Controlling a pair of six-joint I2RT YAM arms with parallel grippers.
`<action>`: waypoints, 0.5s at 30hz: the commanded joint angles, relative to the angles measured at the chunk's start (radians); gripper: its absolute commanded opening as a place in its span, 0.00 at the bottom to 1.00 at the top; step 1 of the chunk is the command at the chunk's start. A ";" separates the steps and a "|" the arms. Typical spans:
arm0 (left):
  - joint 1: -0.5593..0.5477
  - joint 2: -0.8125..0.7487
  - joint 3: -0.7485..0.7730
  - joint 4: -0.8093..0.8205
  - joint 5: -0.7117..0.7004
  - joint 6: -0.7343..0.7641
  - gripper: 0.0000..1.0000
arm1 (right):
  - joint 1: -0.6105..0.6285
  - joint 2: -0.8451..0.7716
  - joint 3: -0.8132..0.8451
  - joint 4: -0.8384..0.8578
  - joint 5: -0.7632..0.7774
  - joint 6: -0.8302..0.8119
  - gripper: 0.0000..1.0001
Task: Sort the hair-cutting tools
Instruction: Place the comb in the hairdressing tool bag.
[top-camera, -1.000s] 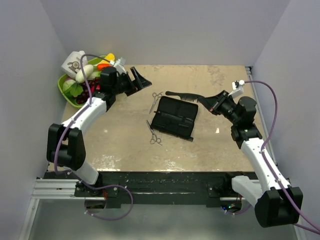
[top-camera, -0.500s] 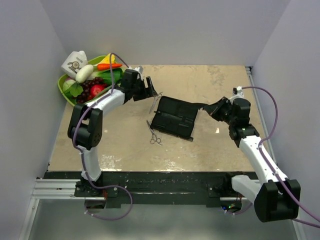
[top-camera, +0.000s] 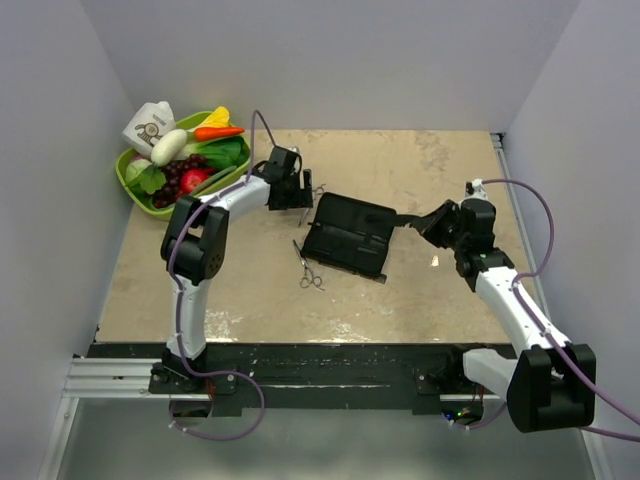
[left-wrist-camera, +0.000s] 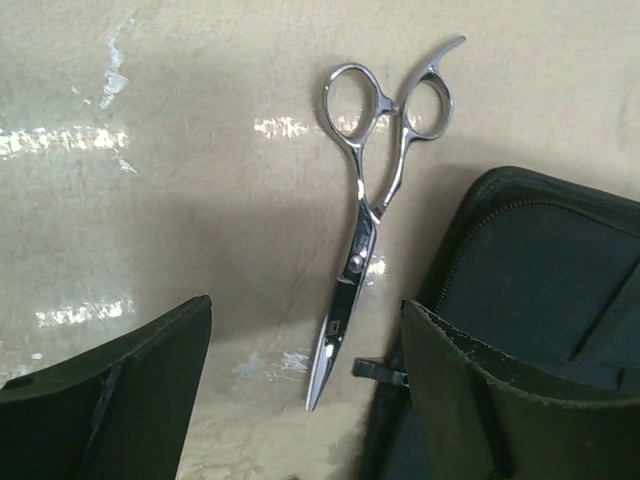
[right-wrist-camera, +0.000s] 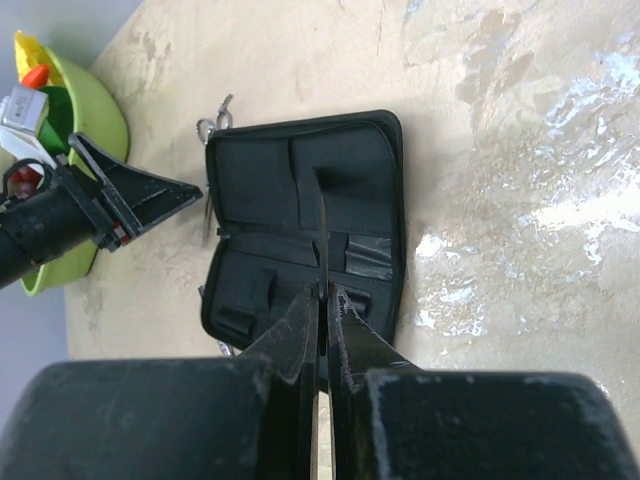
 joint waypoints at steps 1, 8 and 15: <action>0.001 0.033 0.097 -0.016 -0.062 0.037 0.80 | -0.007 0.029 -0.002 0.070 0.018 0.004 0.00; -0.013 0.093 0.146 -0.018 -0.051 0.037 0.80 | -0.007 0.060 -0.007 0.100 0.015 0.012 0.00; -0.023 0.150 0.177 -0.019 -0.025 0.029 0.80 | -0.009 0.087 -0.011 0.116 0.018 0.022 0.00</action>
